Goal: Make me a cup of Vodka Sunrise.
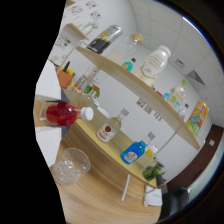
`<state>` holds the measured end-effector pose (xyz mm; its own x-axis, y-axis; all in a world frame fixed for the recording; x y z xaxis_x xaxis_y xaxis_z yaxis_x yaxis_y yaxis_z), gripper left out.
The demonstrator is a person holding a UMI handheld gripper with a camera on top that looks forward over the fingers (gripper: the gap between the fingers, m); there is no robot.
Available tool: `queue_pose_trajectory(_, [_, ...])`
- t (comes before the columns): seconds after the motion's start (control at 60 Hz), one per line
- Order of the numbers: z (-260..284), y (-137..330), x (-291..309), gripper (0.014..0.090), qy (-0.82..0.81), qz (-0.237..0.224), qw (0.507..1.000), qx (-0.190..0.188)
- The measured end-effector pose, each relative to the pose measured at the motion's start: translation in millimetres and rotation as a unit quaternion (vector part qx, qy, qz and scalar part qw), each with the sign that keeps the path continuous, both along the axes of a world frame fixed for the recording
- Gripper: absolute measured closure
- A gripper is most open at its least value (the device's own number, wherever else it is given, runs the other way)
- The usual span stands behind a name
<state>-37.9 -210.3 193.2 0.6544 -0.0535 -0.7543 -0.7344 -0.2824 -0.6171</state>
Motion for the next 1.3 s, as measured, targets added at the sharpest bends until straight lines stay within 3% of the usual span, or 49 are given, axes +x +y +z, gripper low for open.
queue_pose_trajectory(0.15, [7.1, 8.6, 0.1, 0.0707, 0.238, -0.017, 0.971, -0.003])
queue_pose_trajectory(0.367, [10.4, 11.8, 12.9, 0.0709, 0.482, -0.04, 0.875, -0.008])
queue_pose_trajectory(0.517, [16.3, 8.3, 20.7, 0.0711, 0.595, -0.052, 0.802, 0.002])
queue_pose_trajectory(0.667, [16.1, 7.3, 21.1, 0.0706, 0.605, -0.057, 0.794, -0.002])
queue_pose_trajectory(0.833, [32.2, 3.6, 17.0, 0.0707, 0.446, -0.05, 0.894, 0.009])
queue_pose_trajectory(0.967, [60.7, 4.1, -3.5, 0.0705, 0.134, -0.036, 0.988, 0.061])
queue_pose_trajectory(1.117, [72.2, 5.5, -44.4, 0.0705, -0.135, -0.002, 0.986, 0.1])
queue_pose_trajectory(1.3, [-9.6, 14.1, -91.0, 0.0707, -0.309, 0.041, 0.949, 0.055])
